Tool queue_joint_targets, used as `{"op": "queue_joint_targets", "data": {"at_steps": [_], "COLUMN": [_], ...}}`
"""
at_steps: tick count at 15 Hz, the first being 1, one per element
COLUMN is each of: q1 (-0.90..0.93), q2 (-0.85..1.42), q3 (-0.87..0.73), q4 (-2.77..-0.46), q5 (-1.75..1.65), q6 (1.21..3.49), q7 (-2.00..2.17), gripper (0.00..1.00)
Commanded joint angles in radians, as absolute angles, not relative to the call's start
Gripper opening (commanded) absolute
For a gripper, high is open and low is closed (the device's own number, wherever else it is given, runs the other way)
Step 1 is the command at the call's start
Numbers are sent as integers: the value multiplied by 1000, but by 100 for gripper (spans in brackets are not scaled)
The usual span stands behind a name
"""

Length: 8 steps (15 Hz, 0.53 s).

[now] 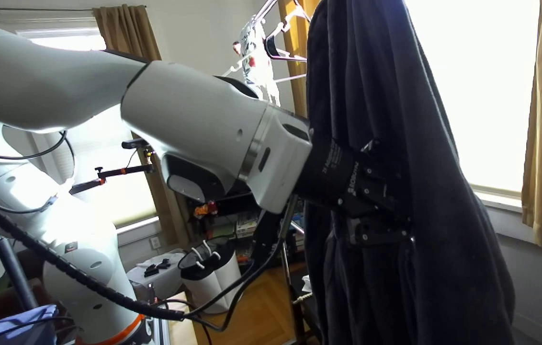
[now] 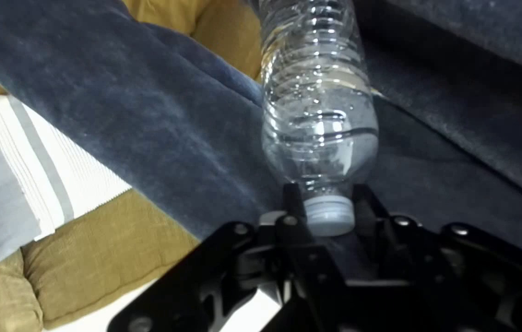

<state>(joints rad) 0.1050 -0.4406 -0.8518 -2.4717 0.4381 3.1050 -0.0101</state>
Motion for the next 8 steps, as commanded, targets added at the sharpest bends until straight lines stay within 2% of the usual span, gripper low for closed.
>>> {"op": "queue_joint_targets", "data": {"at_steps": [1, 5, 8], "q1": [-23, 12, -53], "q2": [-351, -413, -367], "q3": [-741, -712, -653], "q4": [-2517, -2547, -2540], "q5": [350, 303, 233], "q6": [3060, 3225, 3179], "q7": [-5, -85, -133], "gripper": [8, 8, 8]}}
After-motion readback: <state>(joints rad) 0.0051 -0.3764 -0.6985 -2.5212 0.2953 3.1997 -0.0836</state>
